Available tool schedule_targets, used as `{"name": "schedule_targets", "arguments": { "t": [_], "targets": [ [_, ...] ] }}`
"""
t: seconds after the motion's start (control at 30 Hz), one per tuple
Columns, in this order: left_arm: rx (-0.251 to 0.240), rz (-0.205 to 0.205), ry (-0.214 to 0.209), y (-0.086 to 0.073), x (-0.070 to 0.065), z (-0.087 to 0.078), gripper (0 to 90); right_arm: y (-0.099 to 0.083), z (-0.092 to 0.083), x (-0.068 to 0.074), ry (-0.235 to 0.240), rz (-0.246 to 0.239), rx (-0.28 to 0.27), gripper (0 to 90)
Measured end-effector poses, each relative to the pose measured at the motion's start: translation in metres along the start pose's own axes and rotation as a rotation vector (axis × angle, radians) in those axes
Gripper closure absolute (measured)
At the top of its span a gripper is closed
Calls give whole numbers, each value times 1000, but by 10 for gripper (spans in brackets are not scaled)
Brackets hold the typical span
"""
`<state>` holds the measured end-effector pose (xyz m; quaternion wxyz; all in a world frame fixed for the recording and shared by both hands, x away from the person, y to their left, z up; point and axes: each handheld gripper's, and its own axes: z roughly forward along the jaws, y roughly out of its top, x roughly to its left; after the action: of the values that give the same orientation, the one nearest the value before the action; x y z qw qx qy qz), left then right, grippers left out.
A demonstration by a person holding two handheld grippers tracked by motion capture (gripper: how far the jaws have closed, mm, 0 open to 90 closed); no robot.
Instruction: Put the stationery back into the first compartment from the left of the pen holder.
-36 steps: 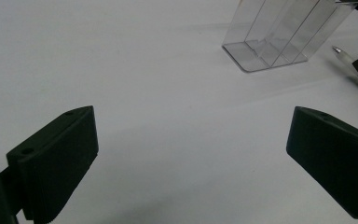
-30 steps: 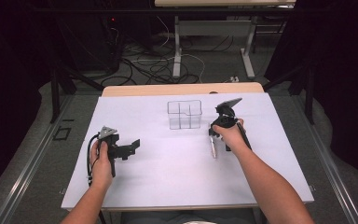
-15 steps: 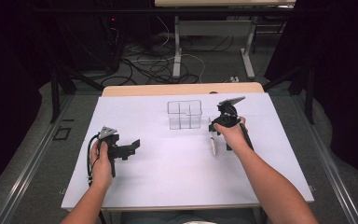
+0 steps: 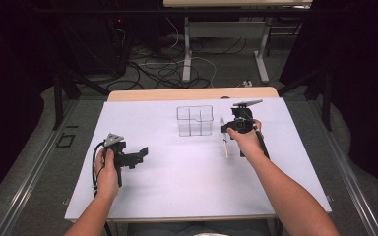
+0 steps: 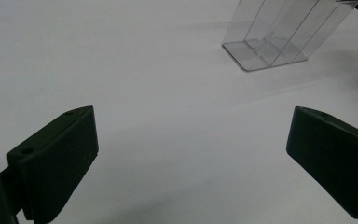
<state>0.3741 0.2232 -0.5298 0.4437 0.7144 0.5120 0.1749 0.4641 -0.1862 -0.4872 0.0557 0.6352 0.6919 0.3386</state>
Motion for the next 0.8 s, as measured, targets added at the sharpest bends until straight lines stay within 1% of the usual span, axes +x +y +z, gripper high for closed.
{"name": "schedule_targets", "arguments": {
  "t": [0.1,0.13,0.17,0.37,0.43,0.47,0.5,0.57,0.6,0.67,0.8],
  "targets": [
    [0,0,0,0,0,0,20,0,-3,-1,9,-9,-7,796],
    [0,0,0,0,0,0,20,0,-3,-1,16,-9,-20,796],
    [0,0,0,0,0,0,20,0,-4,-2,15,-19,-28,796],
    [2,7,2,0,0,0,20,0,-9,-4,25,-30,-55,796],
    [2,6,2,0,0,0,20,1,-11,-4,26,-46,-61,796],
    [1,5,2,0,0,0,20,1,-12,-4,28,-45,-70,795],
    [0,0,0,0,0,0,20,1,-13,-5,34,-62,-77,796],
    [1,4,4,0,0,0,20,1,-14,-7,49,-80,-94,796],
    [0,-1,1,0,0,0,21,1,-15,-6,61,-77,-100,796],
    [2,6,3,0,0,0,20,1,-18,-6,49,-113,-113,796],
    [-3,6,3,0,0,0,20,1,-22,-4,81,-165,-135,796]
  ]
}}
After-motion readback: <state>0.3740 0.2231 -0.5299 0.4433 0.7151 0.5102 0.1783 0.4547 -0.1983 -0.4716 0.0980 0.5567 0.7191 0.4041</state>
